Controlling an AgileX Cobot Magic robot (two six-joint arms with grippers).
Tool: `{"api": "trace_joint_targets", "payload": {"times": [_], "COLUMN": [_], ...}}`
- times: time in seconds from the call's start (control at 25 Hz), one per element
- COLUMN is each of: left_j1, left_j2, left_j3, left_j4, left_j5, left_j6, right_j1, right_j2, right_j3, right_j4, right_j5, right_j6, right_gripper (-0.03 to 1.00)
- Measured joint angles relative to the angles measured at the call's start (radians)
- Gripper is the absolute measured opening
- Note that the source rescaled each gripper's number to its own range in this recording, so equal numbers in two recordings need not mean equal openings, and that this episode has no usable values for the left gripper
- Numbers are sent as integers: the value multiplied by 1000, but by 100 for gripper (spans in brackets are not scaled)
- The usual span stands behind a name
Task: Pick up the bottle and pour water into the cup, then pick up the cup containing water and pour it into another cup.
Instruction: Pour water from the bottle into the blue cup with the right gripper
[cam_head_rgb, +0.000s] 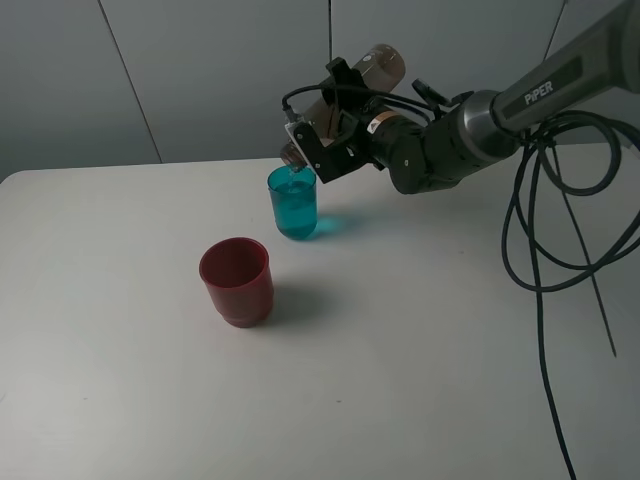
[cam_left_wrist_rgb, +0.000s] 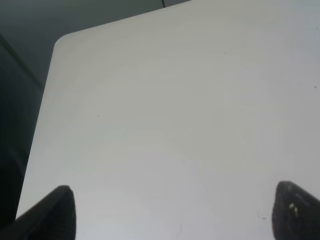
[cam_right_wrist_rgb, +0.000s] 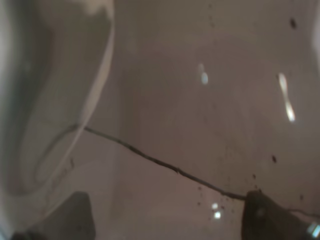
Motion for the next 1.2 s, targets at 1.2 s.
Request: {"api": "trace_joint_targets", "payload": {"times": [1.2], "left_j1": [0], "left_j2": [0], "left_j3": [0], "left_j4": [0], "left_j5": [0], "left_j6": [2], "right_j1": [0], "right_j2": [-6], "right_j3": [0], "right_j4": [15], "right_j5": [49], "right_j6": [311], "right_gripper": [2]}}
